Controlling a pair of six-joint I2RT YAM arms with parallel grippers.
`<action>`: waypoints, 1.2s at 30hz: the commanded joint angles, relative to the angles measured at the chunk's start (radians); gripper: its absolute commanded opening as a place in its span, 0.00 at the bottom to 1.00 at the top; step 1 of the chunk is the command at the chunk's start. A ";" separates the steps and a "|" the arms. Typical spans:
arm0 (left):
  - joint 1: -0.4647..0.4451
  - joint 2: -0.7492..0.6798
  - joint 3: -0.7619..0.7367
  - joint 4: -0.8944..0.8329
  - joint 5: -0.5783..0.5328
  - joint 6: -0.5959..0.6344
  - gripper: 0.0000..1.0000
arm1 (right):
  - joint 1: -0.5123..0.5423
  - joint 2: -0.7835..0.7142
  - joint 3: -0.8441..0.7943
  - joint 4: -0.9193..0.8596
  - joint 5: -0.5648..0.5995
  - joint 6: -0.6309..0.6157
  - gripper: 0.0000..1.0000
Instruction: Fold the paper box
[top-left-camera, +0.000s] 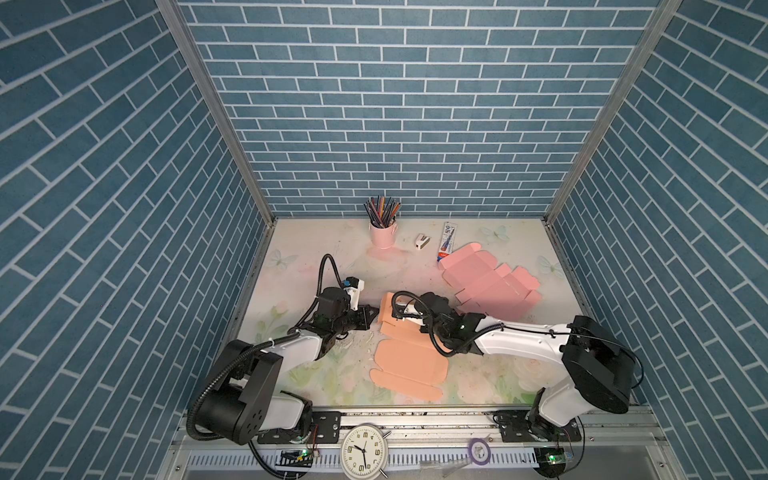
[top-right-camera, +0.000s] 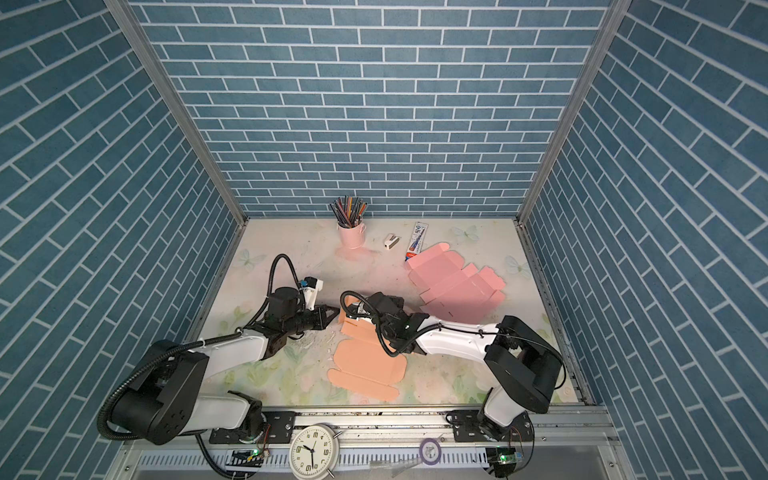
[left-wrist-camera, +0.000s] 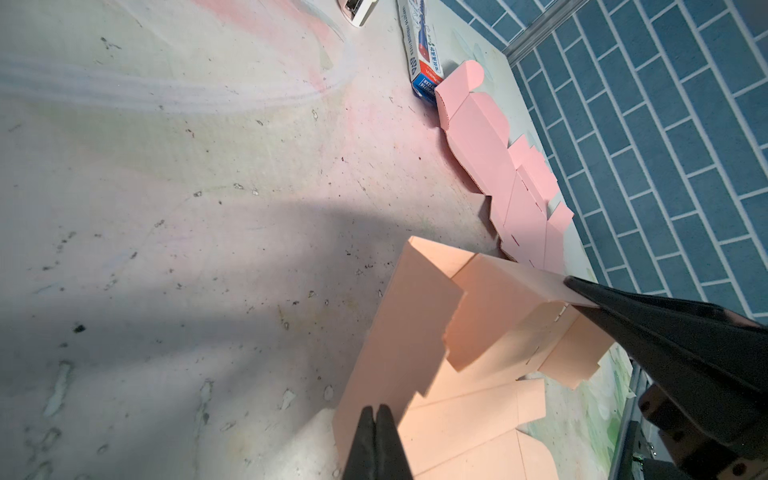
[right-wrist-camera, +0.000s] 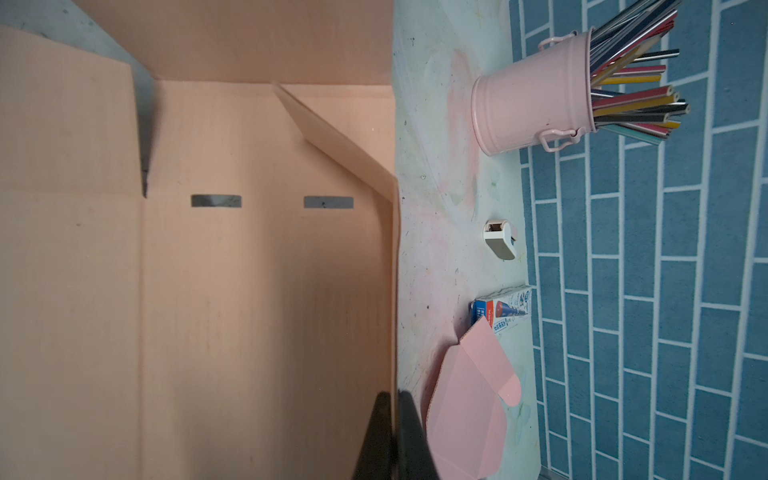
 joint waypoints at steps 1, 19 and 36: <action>-0.006 -0.010 -0.014 0.061 0.001 0.007 0.00 | 0.013 -0.029 -0.017 0.045 0.041 -0.063 0.00; -0.041 -0.082 -0.078 0.074 -0.039 -0.007 0.00 | 0.063 -0.049 -0.104 0.203 0.107 -0.156 0.00; 0.146 -0.038 -0.005 0.090 -0.011 -0.061 0.00 | 0.124 -0.097 -0.131 0.242 0.147 -0.203 0.00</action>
